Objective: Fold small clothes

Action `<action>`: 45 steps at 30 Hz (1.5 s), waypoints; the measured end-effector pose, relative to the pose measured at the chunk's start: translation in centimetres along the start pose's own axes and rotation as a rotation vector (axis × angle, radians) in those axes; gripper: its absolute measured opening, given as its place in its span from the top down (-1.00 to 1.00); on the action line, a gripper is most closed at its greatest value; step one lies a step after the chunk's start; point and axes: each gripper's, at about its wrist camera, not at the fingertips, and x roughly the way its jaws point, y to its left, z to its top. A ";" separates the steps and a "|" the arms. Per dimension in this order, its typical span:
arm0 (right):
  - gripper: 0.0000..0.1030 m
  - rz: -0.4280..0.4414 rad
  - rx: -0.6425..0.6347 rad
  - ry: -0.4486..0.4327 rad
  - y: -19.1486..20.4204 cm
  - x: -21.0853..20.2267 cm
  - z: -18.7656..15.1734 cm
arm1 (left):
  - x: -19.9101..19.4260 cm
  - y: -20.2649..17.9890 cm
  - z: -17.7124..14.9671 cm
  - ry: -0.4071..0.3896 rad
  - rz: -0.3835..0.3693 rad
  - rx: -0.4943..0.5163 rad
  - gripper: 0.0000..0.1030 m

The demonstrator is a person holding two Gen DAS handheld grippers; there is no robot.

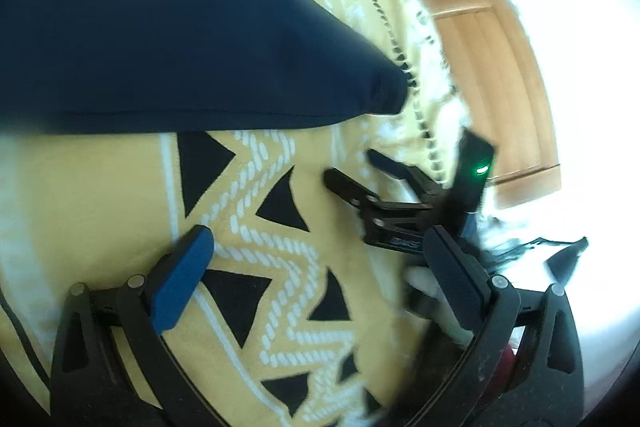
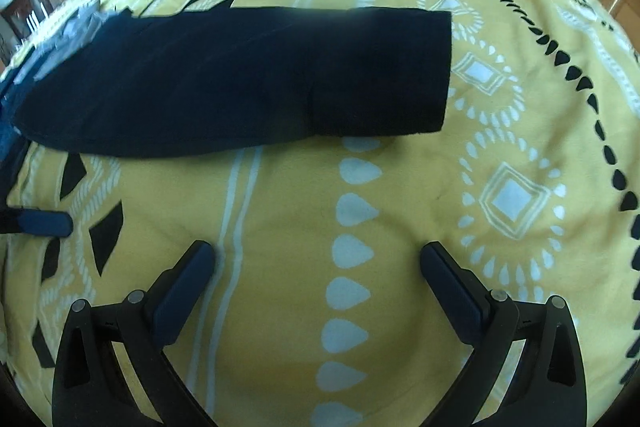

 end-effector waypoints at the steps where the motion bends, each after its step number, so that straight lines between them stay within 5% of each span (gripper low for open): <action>1: -1.00 -0.003 -0.006 -0.009 0.1 0.1 -0.1 | 0.6 -0.1 0.4 0.059 0.000 0.007 -1.00; 4: -1.00 -0.017 0.002 -0.002 0.3 0.2 0.0 | 1.7 -0.9 0.8 0.143 0.031 0.038 -1.00; 11: -1.00 -0.038 0.102 0.069 0.2 0.3 0.8 | 1.8 -2.3 0.0 0.188 0.051 0.113 -1.00; 15: -1.00 -0.009 0.165 0.067 0.2 -0.9 1.2 | -1.2 -2.5 -0.1 0.203 0.023 0.102 -1.00; 18: -1.00 0.014 0.194 -0.024 0.8 -4.3 2.0 | -5.4 -4.1 -0.2 0.144 -0.031 0.143 -1.00; 24: -1.00 0.078 0.103 -0.384 6.5 -16.9 4.5 | -19.9 -9.3 -0.7 -0.165 0.005 0.336 -1.00; 29: -1.00 0.104 -0.020 -0.659 14.8 -28.4 6.1 | -35.2 -15.3 -3.1 -0.495 0.246 0.586 -1.00; 32: -1.00 0.108 -0.093 -0.843 20.0 -36.0 5.9 | -45.2 -19.9 -6.9 -0.774 0.403 0.741 -1.00; 35: -1.00 0.124 -0.119 -1.068 24.8 -42.7 4.0 | -54.1 -20.3 -12.0 -1.112 0.301 0.770 -1.00; 36: -1.00 0.195 -0.075 -1.165 26.3 -44.0 2.8 | -56.9 -18.6 -13.7 -1.229 0.191 0.702 -1.00; 37: -1.00 0.277 -0.031 -1.210 27.3 -44.2 2.1 | -58.5 -17.3 -14.3 -1.256 0.116 0.638 -1.00; 39: -1.00 0.440 0.017 -1.180 29.8 -43.0 1.4 | -60.7 -13.9 -13.8 -1.172 0.063 0.491 -1.00; 45: -1.00 0.635 0.012 -0.801 37.5 -35.4 2.0 | -63.1 -4.9 -15.5 -1.092 0.553 0.363 -1.00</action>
